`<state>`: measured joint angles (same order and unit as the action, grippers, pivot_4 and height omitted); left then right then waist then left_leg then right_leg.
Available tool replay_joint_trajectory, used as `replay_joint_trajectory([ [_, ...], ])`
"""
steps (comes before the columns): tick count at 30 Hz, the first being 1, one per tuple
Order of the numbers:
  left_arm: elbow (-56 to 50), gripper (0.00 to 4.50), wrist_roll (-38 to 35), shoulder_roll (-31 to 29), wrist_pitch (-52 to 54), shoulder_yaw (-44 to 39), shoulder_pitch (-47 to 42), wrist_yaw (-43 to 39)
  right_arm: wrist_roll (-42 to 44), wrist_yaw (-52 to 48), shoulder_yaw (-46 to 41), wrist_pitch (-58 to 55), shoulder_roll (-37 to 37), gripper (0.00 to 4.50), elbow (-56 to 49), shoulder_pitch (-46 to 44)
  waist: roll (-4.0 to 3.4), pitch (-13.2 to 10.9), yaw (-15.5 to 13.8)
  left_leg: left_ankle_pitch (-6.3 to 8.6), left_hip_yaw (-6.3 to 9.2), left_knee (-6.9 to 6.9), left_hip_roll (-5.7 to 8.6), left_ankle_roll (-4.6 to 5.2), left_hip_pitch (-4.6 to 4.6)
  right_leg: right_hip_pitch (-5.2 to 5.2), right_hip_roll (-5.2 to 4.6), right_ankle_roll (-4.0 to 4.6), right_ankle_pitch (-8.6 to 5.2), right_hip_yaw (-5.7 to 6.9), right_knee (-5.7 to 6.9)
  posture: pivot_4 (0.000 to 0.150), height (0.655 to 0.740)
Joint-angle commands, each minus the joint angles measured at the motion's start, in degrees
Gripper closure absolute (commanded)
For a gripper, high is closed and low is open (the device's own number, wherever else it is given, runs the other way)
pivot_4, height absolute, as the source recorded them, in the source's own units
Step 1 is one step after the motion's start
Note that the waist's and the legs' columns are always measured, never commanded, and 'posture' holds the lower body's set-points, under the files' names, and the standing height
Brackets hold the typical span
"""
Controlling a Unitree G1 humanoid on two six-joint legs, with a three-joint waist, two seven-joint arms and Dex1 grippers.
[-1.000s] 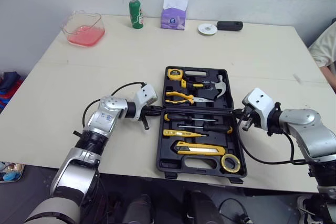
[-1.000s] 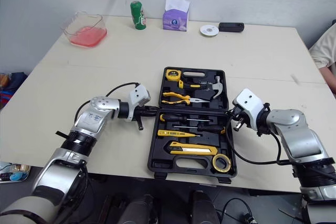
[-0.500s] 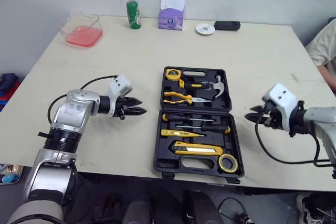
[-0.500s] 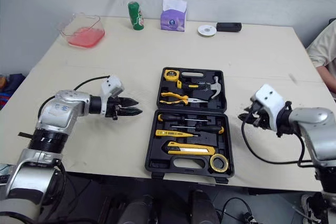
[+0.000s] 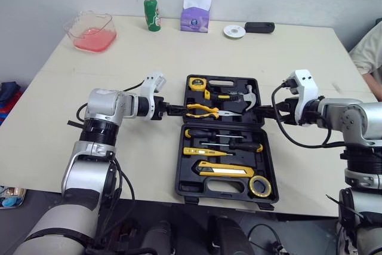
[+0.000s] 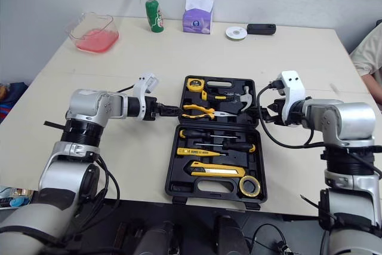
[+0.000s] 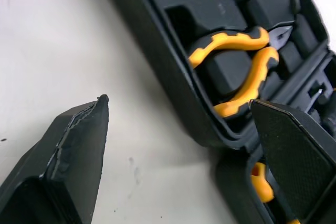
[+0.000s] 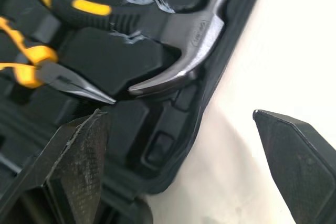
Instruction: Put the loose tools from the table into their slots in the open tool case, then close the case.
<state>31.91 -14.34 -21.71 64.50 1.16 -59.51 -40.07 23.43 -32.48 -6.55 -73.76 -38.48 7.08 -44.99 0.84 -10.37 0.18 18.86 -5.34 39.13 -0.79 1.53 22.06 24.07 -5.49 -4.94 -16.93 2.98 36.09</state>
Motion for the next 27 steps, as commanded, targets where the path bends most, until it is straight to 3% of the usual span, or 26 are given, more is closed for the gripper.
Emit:
replay_joint_trajectory([
  [1,2.6,0.00,0.8,1.4,-2.5,-0.1,-2.8,2.1,-1.6,1.5,0.6,1.3,0.2,0.03,2.8,-1.9,0.00,0.0,0.0,-0.01,-0.03,0.01,0.01,0.00,0.06,0.08,0.00,-0.01,0.01,0.01,0.02,0.150,0.7400],
  [8,6.4,0.00,1.1,3.3,-4.1,0.2,-3.5,3.1,-2.9,2.0,2.6,4.0,1.1,0.03,4.0,-0.1,0.00,0.0,-0.1,-0.07,-0.24,0.07,0.10,0.01,0.29,0.46,0.00,-0.04,0.03,0.25,0.29,0.150,0.7400],
  [9,6.4,0.25,1.8,3.5,-5.1,0.9,-3.1,3.6,-2.9,2.5,2.3,4.0,1.5,0.26,4.1,0.1,0.00,0.0,-0.1,-0.07,-0.24,0.07,0.10,0.00,0.27,0.46,0.00,-0.04,0.02,0.25,0.31,0.150,0.7400],
  [11,6.5,0.87,2.8,3.9,-6.3,1.8,-2.5,4.1,-2.8,3.1,2.0,3.8,2.0,0.87,3.8,0.6,0.00,0.0,-0.1,-0.09,-0.26,0.07,0.09,-0.03,0.23,0.46,0.01,-0.04,0.02,0.24,0.36,0.150,0.7400],
  [16,4.7,3.23,2.9,4.4,-5.4,3.9,-1.3,2.9,-3.2,3.4,3.0,4.2,1.9,3.47,2.2,2.0,0.00,0.1,-0.1,-0.11,-0.28,0.07,0.09,-0.06,0.18,0.43,0.00,-0.04,0.02,0.22,0.38,0.150,0.7400],
  [18,4.1,3.97,2.9,4.6,-5.4,4.0,-0.9,3.1,-3.3,3.5,3.1,4.3,1.8,4.45,1.9,2.3,0.05,0.2,-0.2,-0.11,-0.27,0.07,0.09,-0.06,0.12,0.38,-0.01,-0.04,0.02,0.23,0.40,0.150,0.7400],
  [20,3.2,4.22,2.6,4.9,-5.3,4.0,-0.7,3.1,-3.1,3.5,3.2,4.4,1.7,4.50,1.5,2.7,0.02,0.3,-0.2,-0.12,-0.24,0.07,0.09,-0.06,0.09,0.34,-0.02,-0.04,0.02,0.24,0.39,0.150,0.7400],
  [27,-2.5,4.24,1.0,6.3,-8.6,3.2,0.3,2.4,-3.3,5.0,1.6,7.3,3.0,4.50,0.2,2.2,0.02,0.3,-0.2,-0.12,-0.22,0.06,0.10,-0.07,0.11,0.34,-0.03,-0.04,0.02,0.19,0.37,0.150,0.7400],
])
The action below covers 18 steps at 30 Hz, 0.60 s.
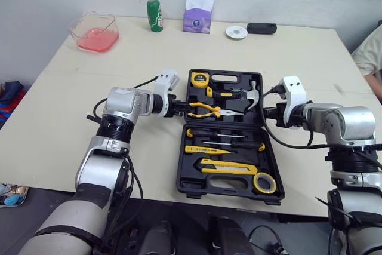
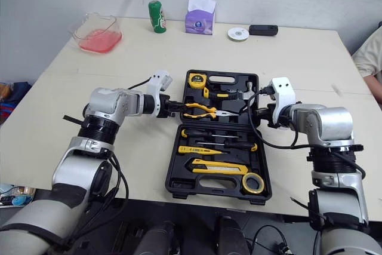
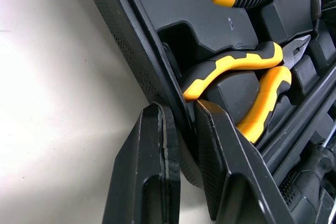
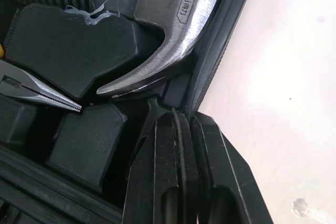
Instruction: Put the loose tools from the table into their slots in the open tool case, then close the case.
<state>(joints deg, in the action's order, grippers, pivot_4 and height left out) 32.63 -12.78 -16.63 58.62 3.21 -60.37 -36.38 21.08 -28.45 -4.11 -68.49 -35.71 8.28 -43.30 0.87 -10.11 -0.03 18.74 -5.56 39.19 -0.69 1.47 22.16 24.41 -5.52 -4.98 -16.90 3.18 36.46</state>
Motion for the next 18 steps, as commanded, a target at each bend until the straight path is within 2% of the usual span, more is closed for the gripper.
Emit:
replay_joint_trajectory([
  [1,-3.9,4.24,-0.6,1.4,-3.8,0.9,1.2,-1.2,-0.9,0.9,-1.1,3.8,0.6,4.50,-1.5,0.3,0.00,0.0,0.0,0.00,0.00,0.00,0.00,0.00,0.01,0.00,0.00,0.00,0.00,-0.01,0.00,0.150,0.7400],
  [7,-6.0,4.26,0.2,1.8,-14.1,-0.3,0.2,-0.3,-0.7,3.0,-4.1,10.9,3.1,4.50,-5.0,-1.7,-0.07,-0.1,0.1,-0.04,-0.08,0.00,0.01,-0.01,0.16,0.22,0.01,-0.01,0.01,0.00,0.04,0.150,0.7400],
  [13,-5.9,4.37,5.0,0.1,-31.4,1.9,-0.2,-1.7,-3.1,2.5,-3.6,21.6,3.0,4.50,-7.5,-1.4,-0.13,-0.2,0.2,-0.07,-0.23,-0.04,0.01,-0.04,0.46,0.66,0.08,-0.01,0.01,-0.07,0.13,0.150,0.7400],
  [16,-4.8,4.48,9.8,-2.1,-45.9,3.5,3.0,-0.7,-9.1,0.6,0.0,36.0,0.8,4.50,-11.0,4.4,-0.13,-0.2,0.1,-0.13,-0.29,-0.03,0.02,-0.05,0.82,1.11,0.09,-0.01,0.01,-0.07,0.28,0.150,0.7400],
  [18,-5.3,4.48,10.7,-2.4,-49.9,3.5,5.5,0.1,-13.2,-0.6,2.6,45.7,-0.3,4.50,-12.1,8.8,-0.13,-0.2,0.2,-0.14,-0.30,-0.05,0.01,-0.07,0.90,1.20,0.10,-0.01,0.01,-0.01,0.28,0.150,0.7400],
])
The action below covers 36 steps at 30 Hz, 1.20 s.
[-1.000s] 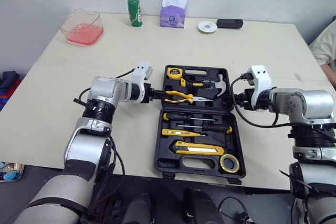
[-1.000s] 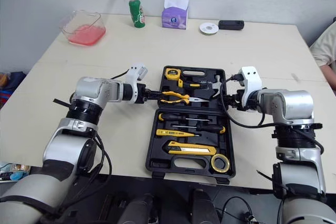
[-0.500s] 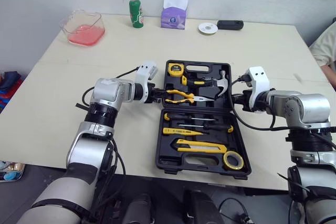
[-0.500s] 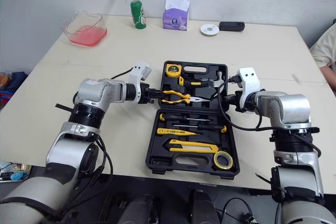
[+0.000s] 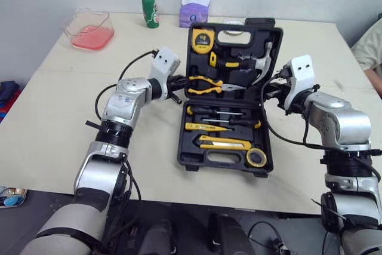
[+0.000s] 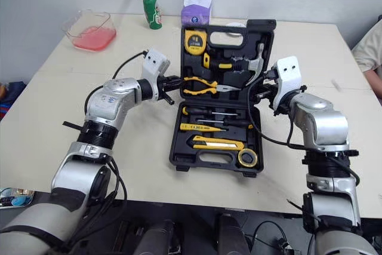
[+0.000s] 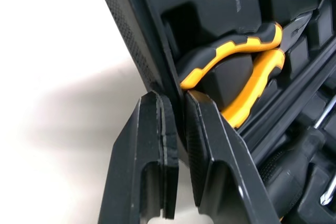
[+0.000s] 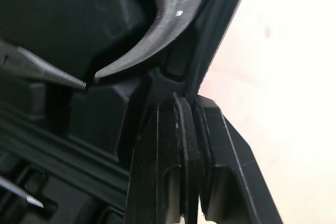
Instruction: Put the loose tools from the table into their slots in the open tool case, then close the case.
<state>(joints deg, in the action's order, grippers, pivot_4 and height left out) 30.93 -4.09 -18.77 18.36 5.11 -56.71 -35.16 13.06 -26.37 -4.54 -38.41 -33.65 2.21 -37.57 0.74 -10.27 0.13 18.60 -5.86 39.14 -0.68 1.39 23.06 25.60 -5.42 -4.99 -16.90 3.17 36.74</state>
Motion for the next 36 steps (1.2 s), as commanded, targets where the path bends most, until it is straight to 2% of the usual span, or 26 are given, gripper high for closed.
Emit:
replay_joint_trajectory([
  [1,-4.4,4.49,2.7,-0.5,-11.6,1.8,3.5,-0.7,-7.1,-3.2,4.2,20.8,-2.7,4.50,-6.2,5.6,0.00,0.0,0.0,0.00,-0.04,-0.02,0.02,0.00,0.01,0.01,0.01,0.00,0.00,0.02,-0.01,0.150,0.7400],
  [5,-9.0,4.50,6.6,-2.5,-20.1,3.0,11.3,1.4,-15.5,-2.4,7.2,43.4,-5.0,4.50,-3.1,14.1,0.00,0.0,0.2,-0.01,-0.12,0.03,0.06,0.06,-0.02,-0.02,-0.04,-0.04,0.02,0.16,0.00,0.150,0.7400],
  [8,-12.8,4.50,8.4,-4.8,-23.6,2.6,16.7,2.8,-22.8,1.5,7.9,58.4,-7.7,4.50,1.0,17.7,0.00,0.0,0.3,-0.01,-0.25,0.01,0.01,0.06,-0.38,-0.21,-0.10,-0.03,0.02,-0.01,0.10,0.150,0.7400],
  [9,-16.1,3.55,6.8,-5.8,-21.7,1.4,19.1,1.9,-20.3,-0.8,7.0,60.1,-8.4,4.12,-0.7,19.2,0.00,0.0,0.3,-0.01,-0.35,-0.02,-0.01,0.06,-0.55,-0.29,-0.10,-0.03,0.02,-0.11,0.13,0.150,0.7400],
  [11,-21.2,2.79,4.4,-7.3,-18.1,-0.6,22.1,0.7,-15.6,-4.0,5.3,63.0,-9.3,3.32,-3.9,21.4,0.00,0.0,0.6,0.00,-0.44,-0.15,-0.08,0.05,-0.88,-0.52,-0.08,0.00,0.00,-0.22,0.12,0.150,0.7400],
  [12,-22.9,2.29,3.7,-7.8,-16.8,-1.3,23.0,0.5,-14.1,-4.9,4.6,64.4,-9.7,2.78,-5.0,22.0,0.01,0.0,0.7,0.00,-0.42,-0.14,-0.15,0.04,-0.91,-0.58,-0.03,0.01,-0.01,-0.20,0.11,0.150,0.7400],
  [13,-26.4,1.88,0.7,-8.4,-13.5,-3.6,24.4,-0.3,-12.7,-5.6,2.7,63.9,-10.8,2.33,-8.1,23.2,0.02,0.0,0.8,0.00,-0.41,-0.12,-0.17,0.04,-0.89,-0.58,-0.02,0.01,-0.01,-0.20,0.11,0.150,0.7400],
  [14,-32.2,1.42,-5.5,-10.7,-6.9,-6.9,27.5,-3.5,-2.8,-13.9,-2.3,56.0,-17.0,1.87,-18.1,31.4,-0.04,-0.1,0.8,0.00,-0.41,-0.07,-0.17,0.04,-0.88,-0.56,-0.03,0.01,-0.01,-0.20,0.14,0.150,0.7400],
  [15,-38.7,1.00,-13.1,-15.5,2.4,-10.7,32.3,-8.7,4.6,-20.1,-6.1,49.9,-21.6,1.85,-25.6,38.0,-0.30,-0.2,0.5,0.00,-0.38,-0.06,-0.17,0.04,-0.77,-0.51,-0.06,0.01,-0.01,-0.22,0.16,0.150,0.7400],
  [16,-43.7,0.52,-18.7,-19.0,9.5,-13.5,35.9,-12.0,10.0,-24.3,-9.2,45.4,-24.7,1.85,-31.0,43.0,-0.28,-0.2,0.6,0.03,-0.26,-0.12,-0.17,0.07,-0.61,-0.38,-0.12,0.05,-0.03,-0.41,0.13,0.150,0.7400],
  [17,-48.1,0.06,-24.1,-24.7,14.1,-19.0,42.6,-18.2,15.8,-28.8,-16.3,39.0,-26.5,1.85,-36.1,50.7,-0.12,-0.2,1.1,0.08,-0.17,-0.23,-0.25,-0.02,-0.77,-0.49,-0.08,0.10,-0.06,-0.47,0.10,0.150,0.7400],
  [19,-52.2,0.01,-30.5,-32.8,20.3,-27.1,52.5,-26.1,22.2,-32.8,-26.8,31.5,-26.7,1.85,-40.6,60.5,0.18,-0.2,1.7,0.26,0.20,-0.32,-0.68,-0.30,-1.06,-1.15,0.21,0.34,-0.19,-0.13,-0.43,0.150,0.7400],
  [20,-52.5,0.01,-31.9,-35.1,21.6,-29.9,55.6,-27.8,24.1,-33.3,-30.0,28.5,-26.3,1.85,-41.7,63.6,0.19,-0.2,1.6,0.37,0.30,-0.34,-0.87,-0.42,-1.63,-1.84,0.40,0.43,-0.22,-0.04,-0.73,0.150,0.7400],
  [22,-50.6,0.01,-33.0,-37.2,23.9,-32.7,58.1,-27.8,26.7,-33.3,-32.8,24.1,-25.4,1.85,-42.6,66.5,0.21,-0.3,1.2,0.97,0.53,-0.40,-0.97,-0.05,-2.60,-2.95,0.43,0.62,-0.31,0.14,-1.23,0.150,0.7400],
  [23,-49.4,0.01,-33.2,-37.7,24.9,-33.5,58.4,-27.2,27.8,-33.5,-33.6,22.2,-25.1,1.85,-42.9,67.4,0.12,-0.3,0.6,1.24,0.58,-0.40,-0.97,-0.26,-2.96,-3.38,0.42,0.74,-0.34,0.15,-1.36,0.150,0.7400],
  [25,-45.0,0.01,-31.5,-37.5,24.3,-33.1,56.3,-24.7,29.1,-32.4,-32.5,19.2,-24.3,1.85,-42.7,67.3,0.11,-0.3,-0.4,1.23,0.51,-0.56,-0.99,-0.25,-3.30,-3.72,0.27,1.71,-0.88,0.14,-1.59,0.150,0.7400],
  [26,-43.9,0.01,-30.9,-37.2,23.7,-32.7,55.3,-23.9,29.4,-31.9,-32.0,18.2,-24.0,1.85,-42.6,66.8,0.13,-0.2,-0.7,1.13,0.45,-0.88,-0.97,-0.28,-3.48,-3.90,0.22,1.73,-0.89,0.14,-1.78,0.150,0.7400],
  [30,-42.2,0.01,-30.7,-36.9,22.8,-29.5,51.4,-23.1,29.5,-31.9,-29.9,15.1,-23.6,1.85,-42.4,65.2,0.13,-0.2,-1.2,1.09,0.23,-1.19,-0.97,-0.44,-3.53,-3.65,0.09,1.76,-0.91,0.22,-1.57,0.150,0.7400],
  [32,-41.7,0.01,-30.8,-36.6,22.5,-28.4,49.7,-22.9,29.6,-32.1,-29.6,13.9,-23.3,1.85,-42.4,64.7,0.16,-0.2,-1.2,0.87,0.19,-1.09,-0.93,-0.61,-3.01,-3.01,0.06,1.32,-0.69,0.20,-1.13,0.150,0.7400],
  [35,-39.0,0.01,-29.5,-35.0,20.4,-25.4,45.0,-21.8,30.1,-30.5,-27.2,12.0,-22.2,1.85,-43.7,63.8,0.18,-0.2,-1.2,0.76,0.21,-1.09,-0.97,-0.68,-2.61,-2.48,0.13,1.26,-0.70,0.41,-0.85,0.150,0.7400],
  [36,-37.3,0.26,-28.5,-34.0,19.4,-23.6,42.6,-21.3,30.4,-30.1,-25.9,11.3,-21.8,1.85,-44.6,63.8,0.19,-0.2,-1.3,0.76,0.19,-1.07,-0.97,-0.68,-2.54,-2.38,0.16,1.20,-0.74,0.48,-0.82,0.150,0.7400],
])
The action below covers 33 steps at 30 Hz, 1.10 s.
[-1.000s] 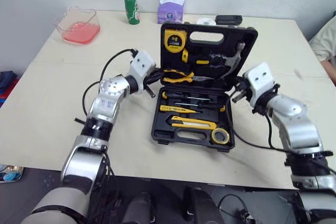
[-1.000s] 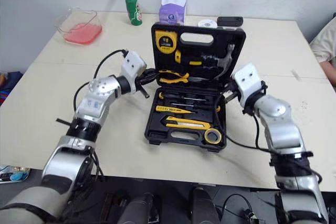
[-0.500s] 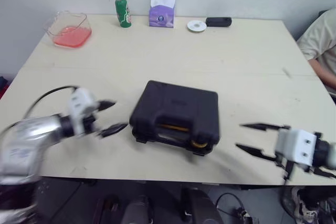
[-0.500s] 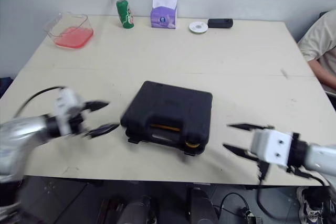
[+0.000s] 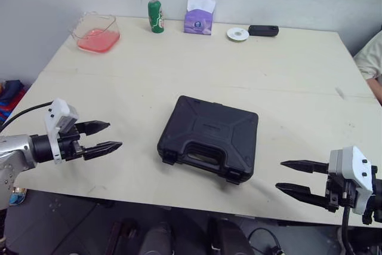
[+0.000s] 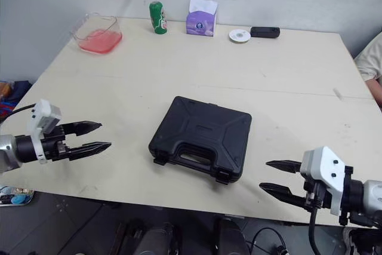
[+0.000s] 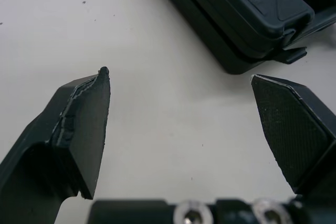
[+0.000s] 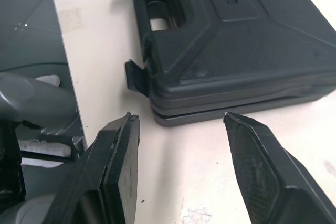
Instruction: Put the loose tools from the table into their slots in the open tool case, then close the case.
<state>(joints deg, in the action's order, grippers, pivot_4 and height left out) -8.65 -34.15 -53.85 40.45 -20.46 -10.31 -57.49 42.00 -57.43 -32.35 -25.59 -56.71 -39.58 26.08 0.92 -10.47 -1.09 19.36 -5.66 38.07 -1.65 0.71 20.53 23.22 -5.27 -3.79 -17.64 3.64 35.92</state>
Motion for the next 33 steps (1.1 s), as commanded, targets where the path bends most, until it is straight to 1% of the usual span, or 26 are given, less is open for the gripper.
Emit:
replay_joint_trajectory([
  [1,4.9,0.57,3.2,2.6,-4.6,4.8,-6.9,1.1,2.0,1.5,3.6,-2.4,1.8,2.09,-3.7,0.0,0.01,0.0,-0.2,0.00,-0.02,0.04,0.00,0.00,0.11,0.03,0.02,-0.06,-0.03,0.04,0.05,0.150,0.7400],
  [2,8.0,0.89,5.3,4.4,-7.4,7.5,-10.2,1.4,3.0,1.8,5.1,-3.2,2.4,2.38,-4.3,-0.5,0.01,0.0,-0.4,-0.04,-0.10,0.07,0.01,0.02,0.19,0.06,0.05,-0.14,-0.04,0.07,0.04,0.150,0.7400],
  [3,12.6,1.34,8.4,6.7,-10.4,10.6,-14.3,2.3,4.0,2.1,7.0,-3.9,3.1,2.70,-4.6,-1.4,0.04,0.0,-0.6,-0.08,-0.09,0.15,0.03,0.03,0.22,0.06,0.04,-0.17,-0.03,0.10,0.04,0.150,0.7400],
  [6,24.3,2.86,14.5,12.6,-16.9,16.6,-24.8,3.6,3.4,4.1,12.8,-5.4,4.2,4.30,-3.6,-6.0,0.16,0.0,-0.4,-0.18,-0.12,0.46,0.15,0.21,0.28,0.04,0.04,-0.55,0.20,0.07,0.02,0.150,0.7400],
  [7,28.0,3.31,15.7,14.6,-18.6,18.1,-28.2,3.5,2.5,4.8,14.7,-5.8,4.5,4.50,-2.9,-7.6,0.22,0.0,-0.4,-0.22,-0.13,0.64,0.15,0.33,0.35,0.04,0.02,-0.61,0.39,0.05,0.02,0.150,0.7400],
  [9,35.3,4.24,18.6,18.0,-21.9,20.8,-34.3,3.0,0.8,5.2,17.7,-6.1,4.8,4.50,-2.0,-9.5,0.41,0.0,-0.2,-0.24,-0.09,0.99,0.13,0.52,0.58,0.09,0.00,-0.63,0.62,0.06,0.02,0.150,0.7400],
  [10,38.5,4.42,19.8,19.0,-23.8,21.7,-36.6,2.5,0.3,5.2,18.6,-6.4,4.7,4.50,-1.9,-9.9,0.45,0.0,-0.2,-0.25,-0.11,1.03,0.15,0.59,0.69,0.16,-0.04,-0.66,0.69,0.03,0.00,0.150,0.7400],
  [13,51.8,4.42,24.2,23.3,-30.4,24.4,-45.4,3.0,-1.6,5.1,22.5,-7.0,4.3,4.50,-1.5,-10.8,0.47,0.0,-0.1,-0.28,-0.27,1.02,0.15,0.52,0.75,0.26,0.00,-0.67,0.69,0.04,0.03,0.150,0.7400],
  [15,60.6,4.42,27.3,25.9,-35.8,25.4,-50.6,5.5,-3.0,6.1,25.0,-6.8,5.6,4.50,-0.2,-12.1,0.49,0.0,-0.3,-0.28,-0.36,1.03,0.12,0.53,0.85,0.34,0.11,-0.69,0.70,0.28,0.04,0.150,0.7400],
  [17,68.1,4.42,29.7,28.1,-39.8,25.7,-54.9,7.7,-4.8,7.4,27.1,-6.7,7.0,4.50,1.4,-13.3,0.55,0.0,-0.4,-0.26,-0.42,1.06,0.12,0.58,0.92,0.38,0.25,-0.74,0.71,0.45,0.00,0.150,0.7400],
  [19,73.2,4.42,31.1,29.7,-42.2,25.8,-57.8,7.9,-7.0,8.0,28.5,-6.0,7.5,4.50,2.7,-14.0,0.57,0.0,-0.4,-0.21,-0.48,1.11,0.16,0.67,0.95,0.38,0.38,-0.85,0.77,0.43,-0.04,0.150,0.7400],
  [23,79.6,4.42,33.8,31.9,-44.9,25.7,-61.5,9.9,-7.9,8.2,29.0,-6.0,8.2,4.50,3.0,-14.5,0.57,-0.1,-0.3,-0.18,-0.57,1.14,0.16,0.77,0.96,0.41,0.35,-0.92,0.81,0.35,-0.05,0.150,0.7400],
  [27,82.9,4.42,36.0,33.8,-45.6,25.5,-63.7,12.4,-8.9,8.5,29.5,-5.9,8.8,4.50,3.0,-14.8,0.58,-0.1,-0.3,-0.19,-0.53,1.15,0.13,0.77,0.96,0.41,0.16,-0.92,0.81,0.39,-0.04,0.150,0.7400],
  [33,84.0,4.42,38.9,35.6,-47.9,26.1,-64.8,10.1,-11.2,10.7,28.2,-5.3,10.3,4.50,3.8,-15.3,0.58,-0.1,-0.3,-0.19,-0.55,1.14,0.17,0.77,0.96,0.42,0.02,-0.92,0.81,0.42,-0.02,0.150,0.7400],
])
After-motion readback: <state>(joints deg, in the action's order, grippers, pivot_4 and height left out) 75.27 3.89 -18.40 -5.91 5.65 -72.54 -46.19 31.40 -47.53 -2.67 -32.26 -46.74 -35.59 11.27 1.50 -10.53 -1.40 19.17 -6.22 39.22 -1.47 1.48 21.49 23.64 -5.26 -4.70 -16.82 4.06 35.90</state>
